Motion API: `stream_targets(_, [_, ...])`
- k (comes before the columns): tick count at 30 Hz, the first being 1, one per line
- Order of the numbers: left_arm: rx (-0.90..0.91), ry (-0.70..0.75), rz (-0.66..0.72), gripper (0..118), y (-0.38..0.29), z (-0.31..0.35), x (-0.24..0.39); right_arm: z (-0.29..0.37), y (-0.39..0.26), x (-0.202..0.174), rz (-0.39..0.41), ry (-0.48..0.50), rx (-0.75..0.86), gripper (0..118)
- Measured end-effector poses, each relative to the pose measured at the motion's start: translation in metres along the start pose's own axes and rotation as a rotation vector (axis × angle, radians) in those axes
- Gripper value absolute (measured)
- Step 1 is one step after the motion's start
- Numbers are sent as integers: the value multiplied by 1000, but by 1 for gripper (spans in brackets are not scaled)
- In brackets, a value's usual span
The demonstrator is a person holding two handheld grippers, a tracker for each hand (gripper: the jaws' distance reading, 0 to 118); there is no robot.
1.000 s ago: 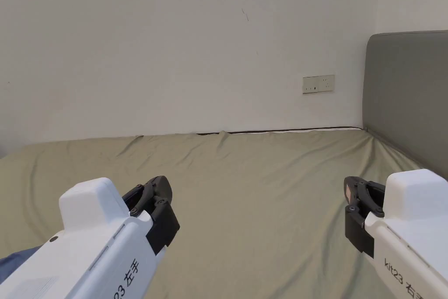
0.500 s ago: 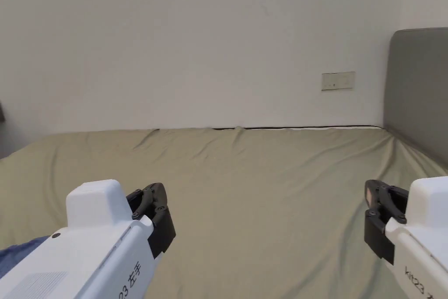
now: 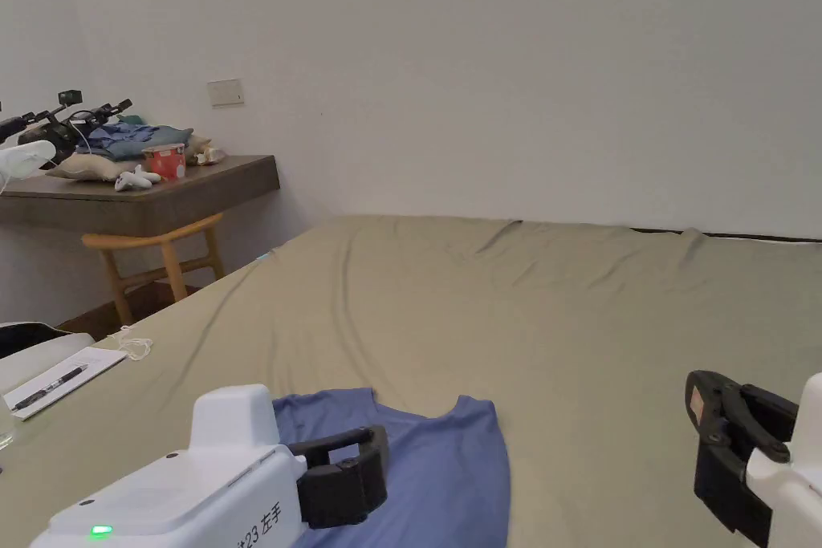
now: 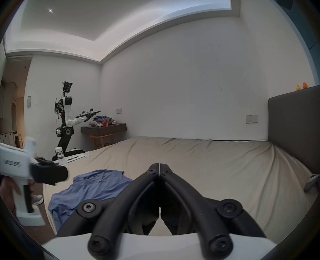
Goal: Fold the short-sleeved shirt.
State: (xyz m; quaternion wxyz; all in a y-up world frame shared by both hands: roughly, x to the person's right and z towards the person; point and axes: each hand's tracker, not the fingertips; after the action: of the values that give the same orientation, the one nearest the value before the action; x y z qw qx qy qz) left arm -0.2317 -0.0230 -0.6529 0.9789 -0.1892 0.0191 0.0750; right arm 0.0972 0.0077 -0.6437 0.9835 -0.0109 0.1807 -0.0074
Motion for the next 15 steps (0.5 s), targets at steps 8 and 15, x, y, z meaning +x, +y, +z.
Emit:
stream_targets(8, [-280, 68, -62, 111, -24, -192, -11, -47, -37, 24, 6, -32, -84, 0])
stream_targets(15, [-494, 101, -197, 108, -72, -293, -2, -91, -71, 39, -51, -14, -216, 0])
